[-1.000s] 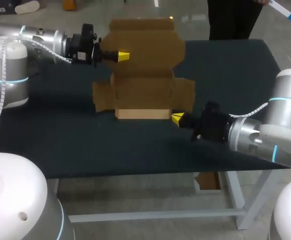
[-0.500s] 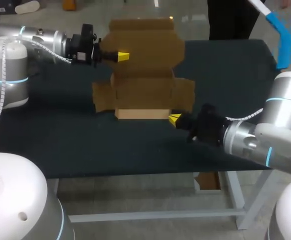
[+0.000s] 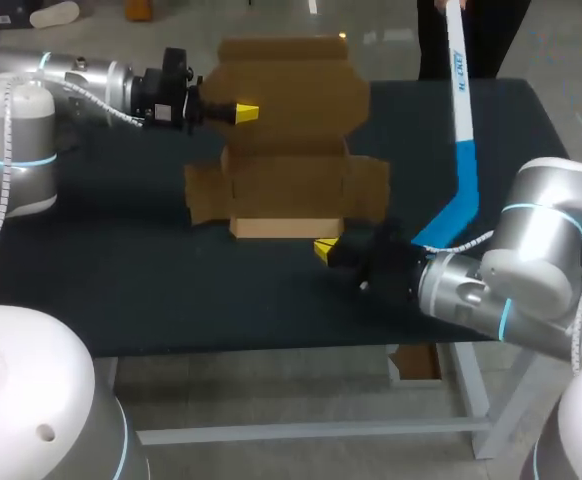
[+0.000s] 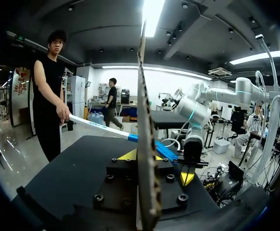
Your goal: Assemble the packaging by folding the flat box into shape, placing the metal phone stand inside, and closing the box properly
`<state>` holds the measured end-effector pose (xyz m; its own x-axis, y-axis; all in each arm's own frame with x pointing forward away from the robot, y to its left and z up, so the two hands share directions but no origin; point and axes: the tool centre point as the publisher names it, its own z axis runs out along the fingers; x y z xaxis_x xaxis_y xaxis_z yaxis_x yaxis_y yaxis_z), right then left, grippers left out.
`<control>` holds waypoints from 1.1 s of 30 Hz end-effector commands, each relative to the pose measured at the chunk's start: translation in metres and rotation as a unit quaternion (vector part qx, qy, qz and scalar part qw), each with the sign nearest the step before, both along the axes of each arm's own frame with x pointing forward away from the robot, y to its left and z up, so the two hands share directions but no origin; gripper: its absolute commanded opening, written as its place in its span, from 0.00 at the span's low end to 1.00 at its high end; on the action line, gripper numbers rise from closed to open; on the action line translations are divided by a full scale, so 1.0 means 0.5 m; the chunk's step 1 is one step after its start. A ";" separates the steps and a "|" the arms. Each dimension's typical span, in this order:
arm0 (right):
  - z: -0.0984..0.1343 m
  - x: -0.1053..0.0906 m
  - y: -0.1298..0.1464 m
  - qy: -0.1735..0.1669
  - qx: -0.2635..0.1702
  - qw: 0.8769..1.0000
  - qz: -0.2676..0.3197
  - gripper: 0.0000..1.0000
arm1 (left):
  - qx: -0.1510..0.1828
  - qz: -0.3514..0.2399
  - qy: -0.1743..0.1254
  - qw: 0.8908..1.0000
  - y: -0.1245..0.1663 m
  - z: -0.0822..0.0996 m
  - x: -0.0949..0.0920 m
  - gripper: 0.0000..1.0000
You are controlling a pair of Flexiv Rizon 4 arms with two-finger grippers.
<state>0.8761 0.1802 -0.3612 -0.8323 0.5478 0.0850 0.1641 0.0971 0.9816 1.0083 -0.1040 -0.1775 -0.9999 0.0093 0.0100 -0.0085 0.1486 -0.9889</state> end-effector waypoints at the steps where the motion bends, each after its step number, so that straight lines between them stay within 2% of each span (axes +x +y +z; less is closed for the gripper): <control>1: -0.034 0.008 0.044 -0.007 -0.003 1.000 -0.020 0.00 | -0.001 -0.002 0.000 1.000 0.002 -0.003 0.001 0.00; 6: -0.046 0.013 0.053 0.004 -0.002 0.999 -0.035 0.00 | -0.001 -0.002 0.000 1.000 0.002 -0.003 0.001 0.00; 10: -0.055 0.016 0.056 0.002 -0.019 0.998 -0.055 0.00 | -0.001 -0.002 0.000 1.000 0.002 -0.003 0.001 0.00; 33: -0.094 0.050 0.081 0.009 -0.032 0.993 -0.111 0.00 | -0.001 -0.002 0.000 1.000 0.002 -0.003 0.001 0.00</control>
<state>0.8990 0.2130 -0.4037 -0.7522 0.6544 0.0772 0.2091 0.1260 0.9698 1.0084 -0.1035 -0.1774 -0.9999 0.0091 0.0100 -0.0086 0.1487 -0.9888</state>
